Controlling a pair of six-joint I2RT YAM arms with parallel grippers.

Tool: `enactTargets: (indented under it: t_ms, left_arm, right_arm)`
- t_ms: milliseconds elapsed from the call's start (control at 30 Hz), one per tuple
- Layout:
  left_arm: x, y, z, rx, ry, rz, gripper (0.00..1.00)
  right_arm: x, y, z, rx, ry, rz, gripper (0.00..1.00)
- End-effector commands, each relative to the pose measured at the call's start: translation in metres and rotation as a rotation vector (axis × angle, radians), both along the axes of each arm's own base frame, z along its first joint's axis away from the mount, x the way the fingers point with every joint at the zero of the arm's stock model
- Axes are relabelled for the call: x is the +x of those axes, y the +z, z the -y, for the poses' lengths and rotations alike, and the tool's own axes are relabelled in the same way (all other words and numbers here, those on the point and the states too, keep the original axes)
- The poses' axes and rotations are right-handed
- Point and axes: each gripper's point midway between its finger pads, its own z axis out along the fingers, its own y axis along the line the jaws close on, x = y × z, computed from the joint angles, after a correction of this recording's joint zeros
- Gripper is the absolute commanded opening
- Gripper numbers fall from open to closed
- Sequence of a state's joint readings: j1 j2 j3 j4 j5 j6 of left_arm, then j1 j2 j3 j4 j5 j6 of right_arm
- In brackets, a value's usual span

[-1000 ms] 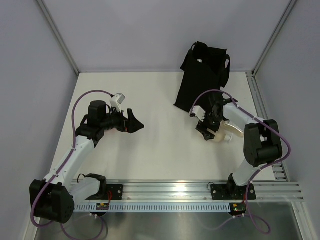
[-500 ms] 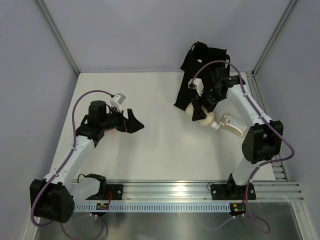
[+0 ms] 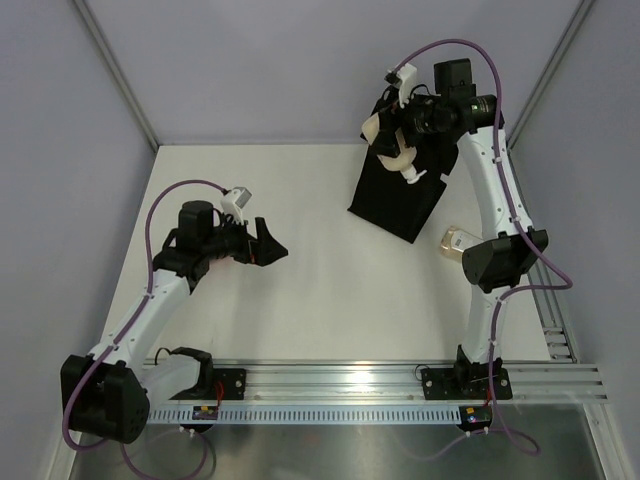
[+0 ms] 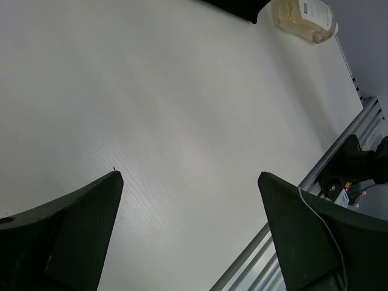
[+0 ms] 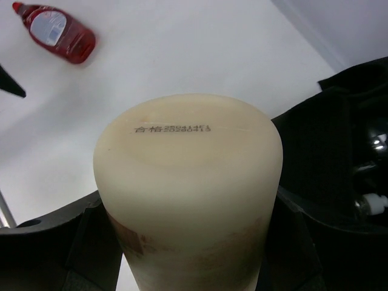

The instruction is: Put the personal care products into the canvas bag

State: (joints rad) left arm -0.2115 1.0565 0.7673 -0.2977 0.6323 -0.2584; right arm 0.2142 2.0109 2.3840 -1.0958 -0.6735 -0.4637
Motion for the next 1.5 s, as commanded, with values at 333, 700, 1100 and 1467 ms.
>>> enactTargets:
  t_ms: [333,700,1100,1467]
  left_arm:
    - [0.011,-0.008,-0.003,0.042,0.01,0.017,0.99]
    - [0.012,-0.011,-0.004,0.051,0.014,0.011,0.99]
    - [0.014,-0.012,-0.007,0.067,0.028,0.014,0.99]
    - [0.014,-0.008,-0.007,0.065,0.033,0.023,0.99]
  right_arm:
    - [0.085,0.178,0.051,0.319,-0.361,0.524,0.0]
    - [0.132,0.194,0.1,0.325,-0.552,0.688,0.0]
    - [0.147,0.022,0.084,0.237,-0.506,0.257,0.0]
    - [0.086,-0.086,0.054,0.244,-0.358,-0.117,0.03]
